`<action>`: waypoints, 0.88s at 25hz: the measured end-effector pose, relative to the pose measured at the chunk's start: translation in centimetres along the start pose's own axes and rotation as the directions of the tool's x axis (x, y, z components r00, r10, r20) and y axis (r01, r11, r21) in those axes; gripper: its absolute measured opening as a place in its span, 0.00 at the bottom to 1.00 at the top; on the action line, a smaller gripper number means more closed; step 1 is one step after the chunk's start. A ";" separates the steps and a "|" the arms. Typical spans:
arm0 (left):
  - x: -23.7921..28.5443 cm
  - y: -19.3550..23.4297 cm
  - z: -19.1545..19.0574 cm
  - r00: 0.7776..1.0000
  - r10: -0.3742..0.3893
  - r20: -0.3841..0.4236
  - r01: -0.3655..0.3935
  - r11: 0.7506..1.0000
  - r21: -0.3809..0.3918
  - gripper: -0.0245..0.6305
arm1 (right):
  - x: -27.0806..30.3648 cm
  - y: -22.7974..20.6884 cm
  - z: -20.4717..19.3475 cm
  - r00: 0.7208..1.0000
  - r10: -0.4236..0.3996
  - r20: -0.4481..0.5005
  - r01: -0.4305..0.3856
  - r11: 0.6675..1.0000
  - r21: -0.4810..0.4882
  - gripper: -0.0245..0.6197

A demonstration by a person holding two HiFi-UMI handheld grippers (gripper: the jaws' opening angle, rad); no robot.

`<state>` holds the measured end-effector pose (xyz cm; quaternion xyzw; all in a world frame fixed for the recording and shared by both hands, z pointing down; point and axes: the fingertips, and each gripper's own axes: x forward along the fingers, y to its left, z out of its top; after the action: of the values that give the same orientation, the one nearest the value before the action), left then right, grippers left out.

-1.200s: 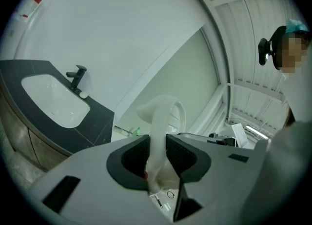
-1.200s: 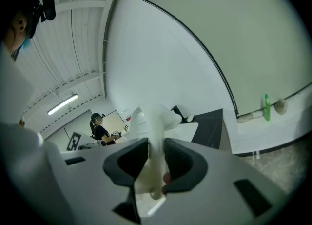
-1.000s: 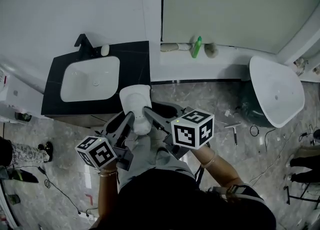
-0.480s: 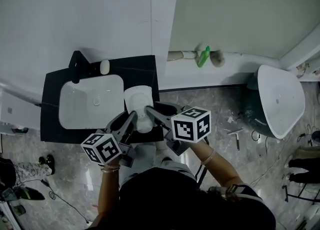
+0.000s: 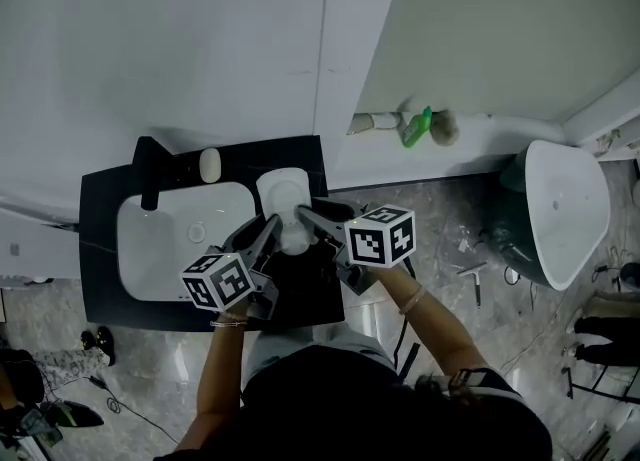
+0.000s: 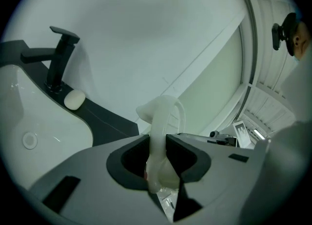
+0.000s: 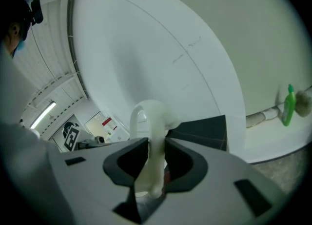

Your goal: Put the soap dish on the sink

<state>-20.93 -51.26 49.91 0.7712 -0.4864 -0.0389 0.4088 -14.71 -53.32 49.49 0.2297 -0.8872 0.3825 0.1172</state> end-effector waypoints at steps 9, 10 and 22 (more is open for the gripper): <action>7.2 7.3 0.5 0.998 0.039 -0.053 -0.043 0.997 -0.066 0.21 | 6.5 -8.0 0.6 0.997 -0.061 -0.050 0.064 0.996 0.059 0.20; 7.9 8.0 0.4 0.997 0.042 -0.064 -0.046 0.997 -0.068 0.21 | 7.0 -8.8 0.5 0.996 -0.068 -0.059 0.071 0.995 0.065 0.20; 13.5 12.7 -0.4 0.983 0.077 -0.167 -0.099 0.987 -0.130 0.21 | 10.9 -15.4 -0.3 0.984 -0.121 -0.132 0.134 0.986 0.094 0.20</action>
<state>-22.76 -64.01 63.25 0.7194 -0.4815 0.0084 0.5006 -16.49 -65.85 63.44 0.2675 -0.8406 0.4331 0.1851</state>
